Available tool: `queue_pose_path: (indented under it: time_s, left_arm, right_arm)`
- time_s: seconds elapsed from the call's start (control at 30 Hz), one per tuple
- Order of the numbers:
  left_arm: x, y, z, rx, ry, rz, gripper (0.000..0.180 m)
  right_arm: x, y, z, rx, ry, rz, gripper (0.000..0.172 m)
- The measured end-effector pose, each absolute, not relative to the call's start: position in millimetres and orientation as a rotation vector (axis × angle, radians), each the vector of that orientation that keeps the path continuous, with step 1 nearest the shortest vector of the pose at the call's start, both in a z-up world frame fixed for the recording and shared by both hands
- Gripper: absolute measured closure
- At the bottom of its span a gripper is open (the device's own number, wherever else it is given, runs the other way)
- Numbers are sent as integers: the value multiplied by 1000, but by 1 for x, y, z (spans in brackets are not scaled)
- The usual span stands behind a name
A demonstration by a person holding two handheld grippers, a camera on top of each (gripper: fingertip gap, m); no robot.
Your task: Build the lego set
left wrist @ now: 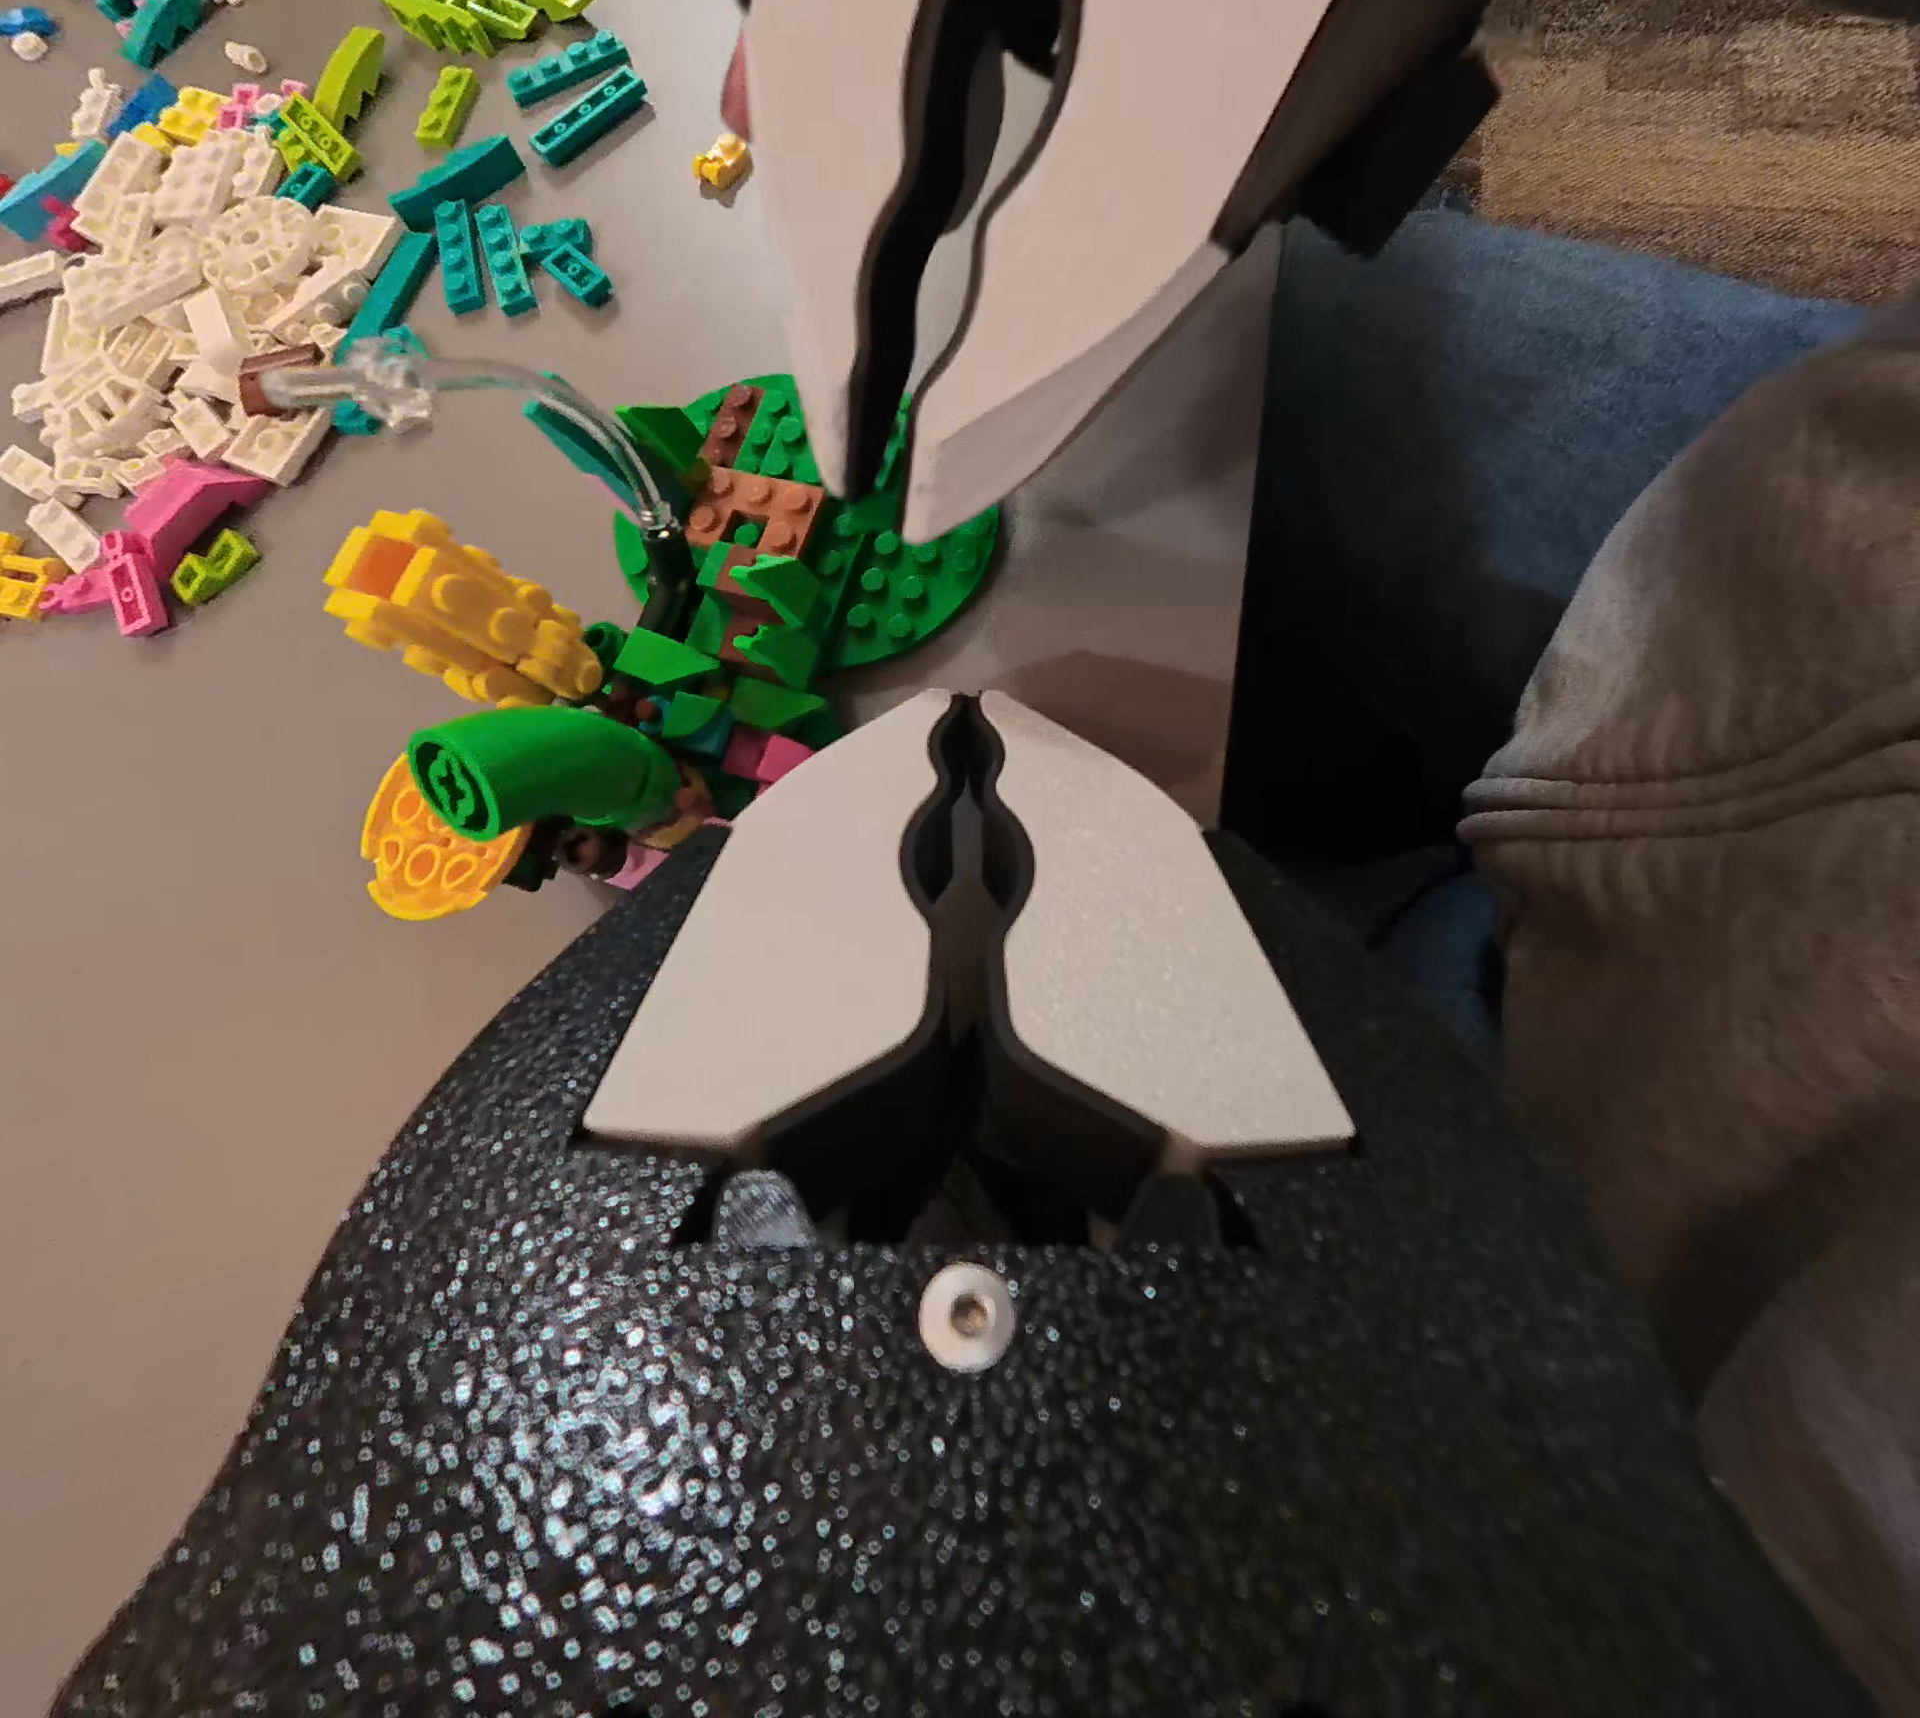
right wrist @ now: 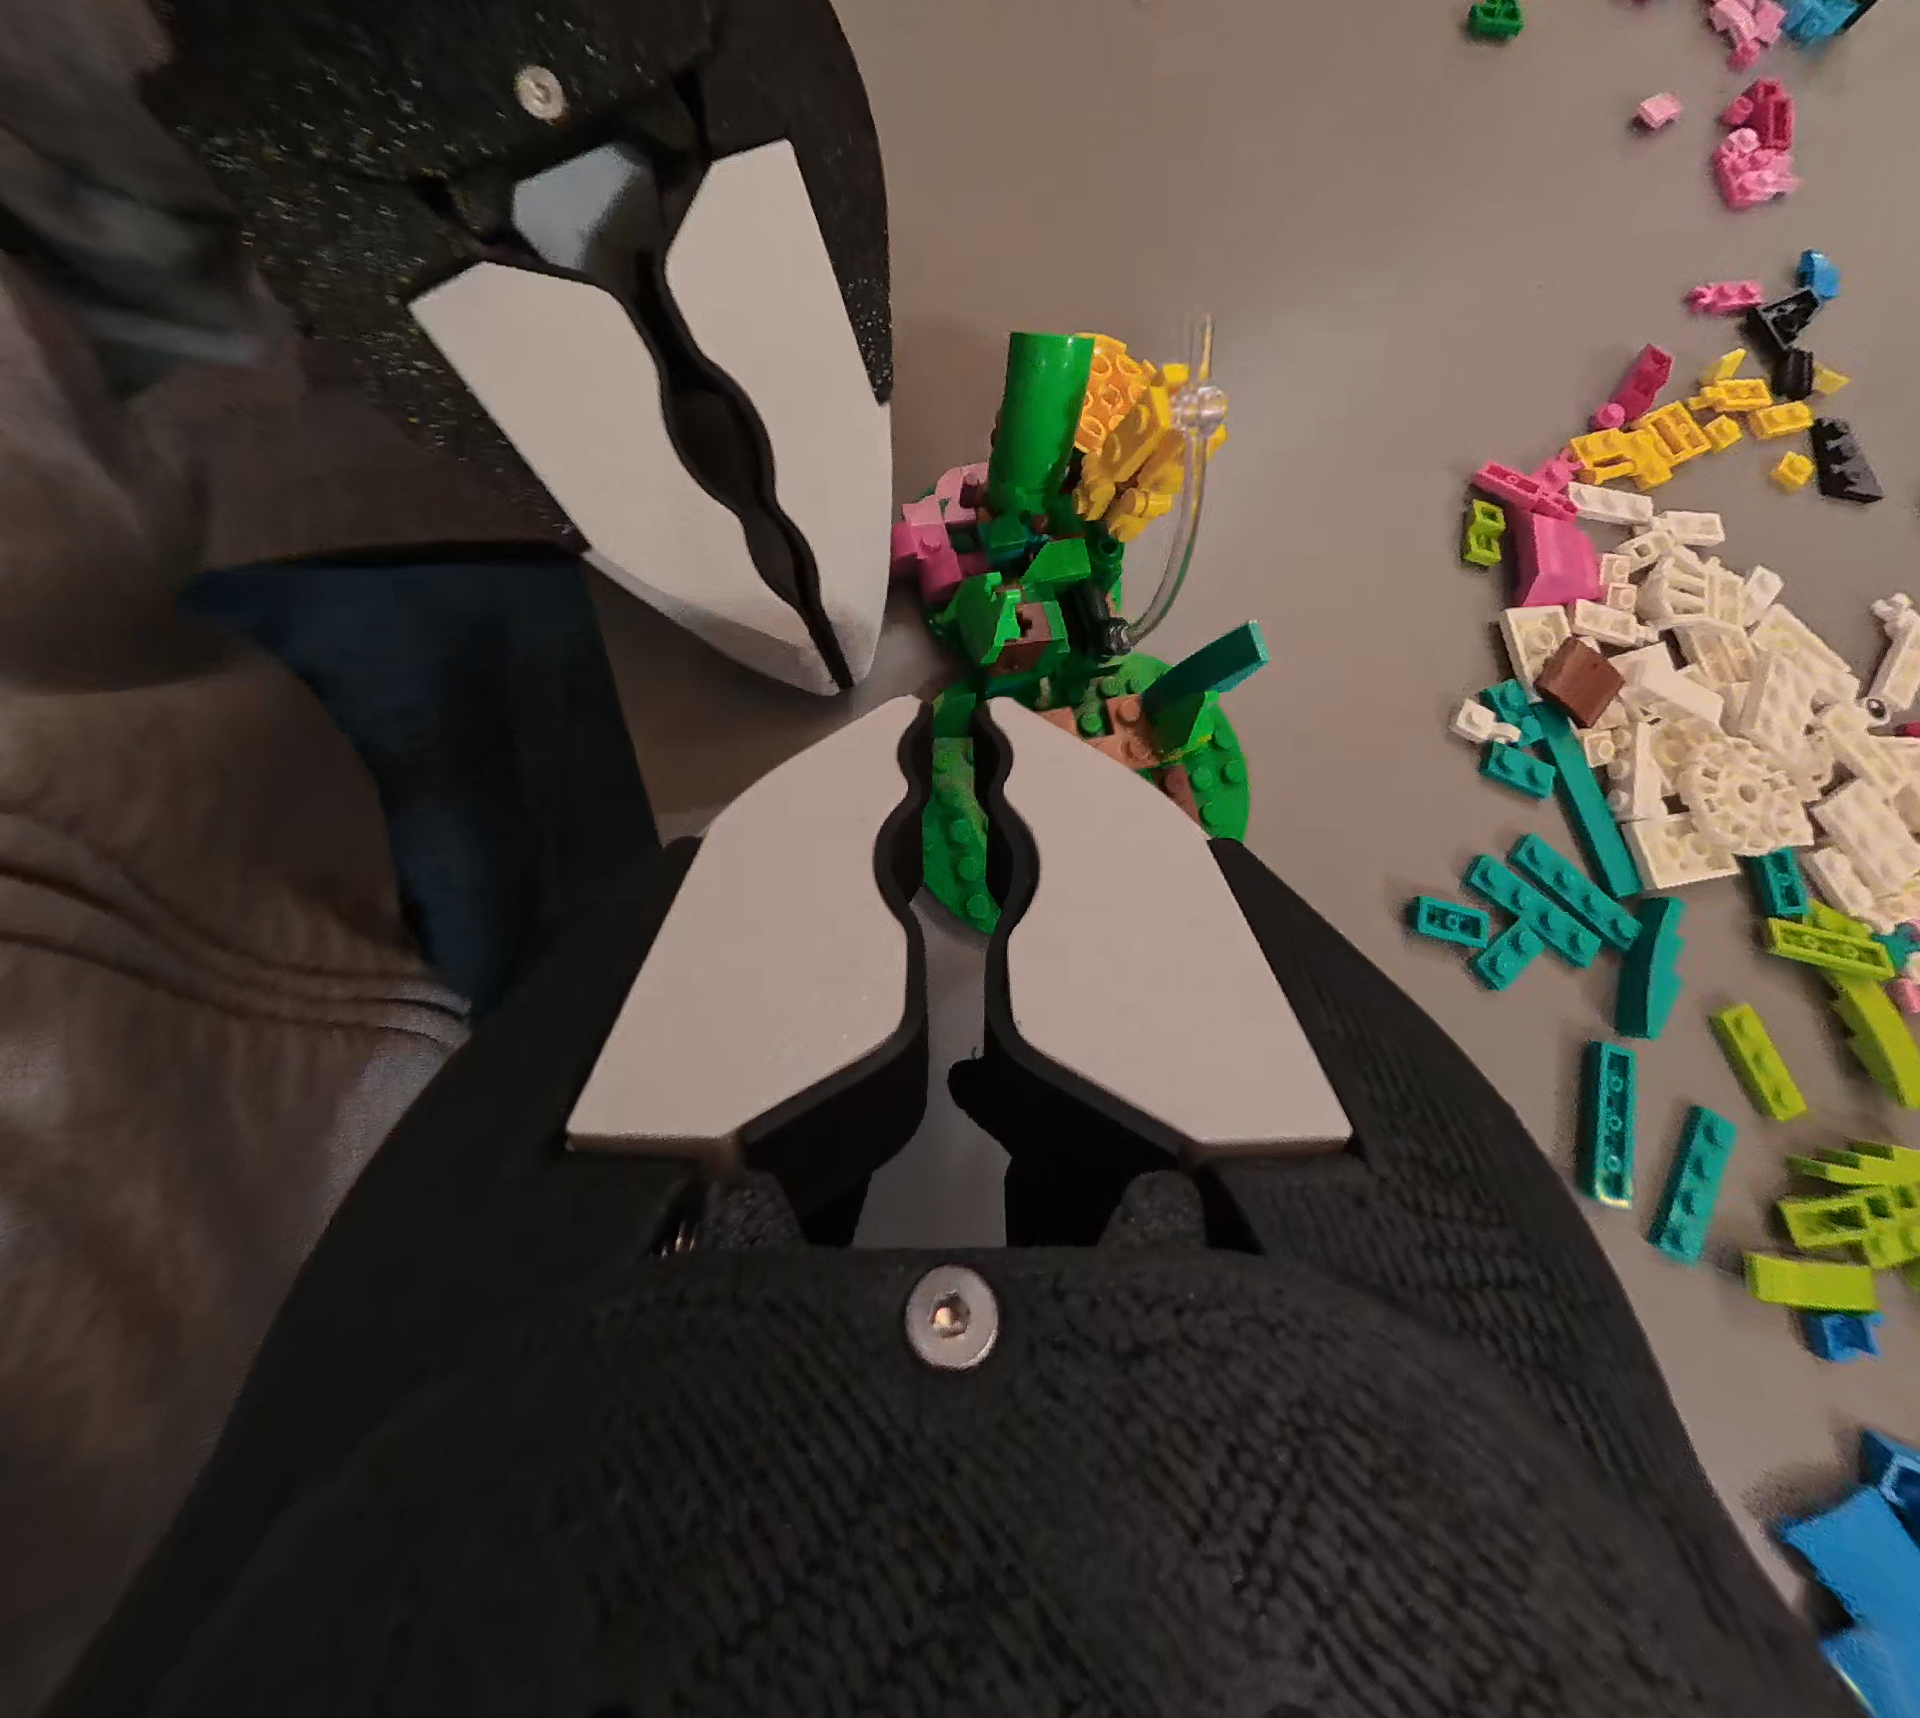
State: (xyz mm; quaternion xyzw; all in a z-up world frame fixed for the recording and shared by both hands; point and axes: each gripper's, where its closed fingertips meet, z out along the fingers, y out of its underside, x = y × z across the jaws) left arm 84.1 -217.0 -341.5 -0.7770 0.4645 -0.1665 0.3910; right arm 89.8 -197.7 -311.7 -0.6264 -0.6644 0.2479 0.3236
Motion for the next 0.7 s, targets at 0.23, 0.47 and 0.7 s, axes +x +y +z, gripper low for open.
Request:
queue_pose_path:
  time_s: [0.23, 0.47, 0.7]
  left_arm:
    - [85, -218, -342, -1969, 1188, -425, 180]
    - [85, -218, -341, -1967, 1188, -432, 180]
    - [85, -219, -342, -1967, 1195, -432, 180]
  right_arm:
    - [86, -192, -331, -1656, -1821, 482, 167]
    - [84, -192, -336, -1648, -1855, 437, 166]
    - [82, -192, -337, -1647, -1853, 443, 166]
